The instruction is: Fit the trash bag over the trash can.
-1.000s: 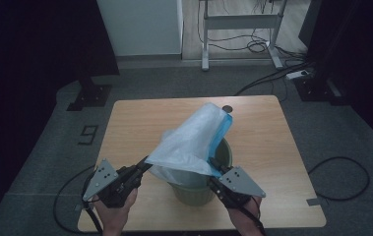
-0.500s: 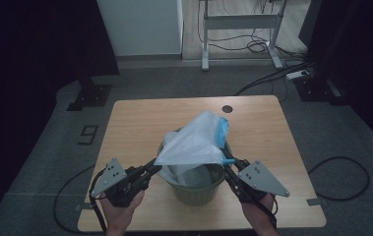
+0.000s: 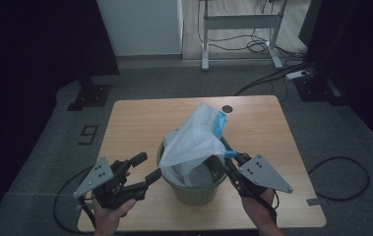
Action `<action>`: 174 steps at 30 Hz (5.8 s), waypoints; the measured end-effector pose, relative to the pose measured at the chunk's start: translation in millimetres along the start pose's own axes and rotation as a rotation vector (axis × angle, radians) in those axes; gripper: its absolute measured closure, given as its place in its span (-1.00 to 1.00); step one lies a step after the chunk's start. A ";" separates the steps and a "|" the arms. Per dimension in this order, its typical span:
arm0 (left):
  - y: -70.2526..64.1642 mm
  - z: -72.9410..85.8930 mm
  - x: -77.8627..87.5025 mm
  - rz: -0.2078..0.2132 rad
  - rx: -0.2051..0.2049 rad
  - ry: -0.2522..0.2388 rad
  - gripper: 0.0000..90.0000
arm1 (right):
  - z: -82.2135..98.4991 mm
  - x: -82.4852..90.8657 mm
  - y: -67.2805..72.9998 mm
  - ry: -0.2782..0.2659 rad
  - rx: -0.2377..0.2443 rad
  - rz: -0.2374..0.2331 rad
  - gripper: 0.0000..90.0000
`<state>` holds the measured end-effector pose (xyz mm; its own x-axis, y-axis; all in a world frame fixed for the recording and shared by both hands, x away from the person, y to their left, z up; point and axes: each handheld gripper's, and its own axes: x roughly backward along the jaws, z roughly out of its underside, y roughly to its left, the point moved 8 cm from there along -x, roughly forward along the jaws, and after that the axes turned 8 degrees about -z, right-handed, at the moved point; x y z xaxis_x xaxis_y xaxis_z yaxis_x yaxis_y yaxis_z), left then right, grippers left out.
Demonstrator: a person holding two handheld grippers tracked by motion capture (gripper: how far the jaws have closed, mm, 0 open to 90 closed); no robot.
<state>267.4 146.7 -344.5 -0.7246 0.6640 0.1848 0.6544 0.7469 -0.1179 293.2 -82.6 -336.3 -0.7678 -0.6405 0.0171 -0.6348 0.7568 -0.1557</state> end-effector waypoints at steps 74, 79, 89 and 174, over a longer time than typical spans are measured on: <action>61.2 34.6 -15.8 -0.015 0.210 -0.023 0.90 | 65.2 3.2 21.2 0.153 -0.119 -0.168 0.94; 63.8 32.0 -13.9 -0.008 0.219 -0.035 0.90 | 54.6 13.4 7.8 0.130 -0.081 -0.108 0.98; 61.9 32.9 -19.5 0.013 0.242 -0.036 0.90 | 59.2 54.3 -27.7 0.138 -0.069 -0.009 0.98; 53.3 2.7 -20.5 0.063 0.130 0.027 0.08 | 64.6 -54.7 -55.3 0.232 -0.371 -0.144 0.11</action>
<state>316.6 173.0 -357.1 -0.6757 0.7098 0.1992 0.6634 0.7033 -0.2557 375.9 -97.8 -392.4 -0.6418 -0.7283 0.2401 -0.6921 0.6849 0.2279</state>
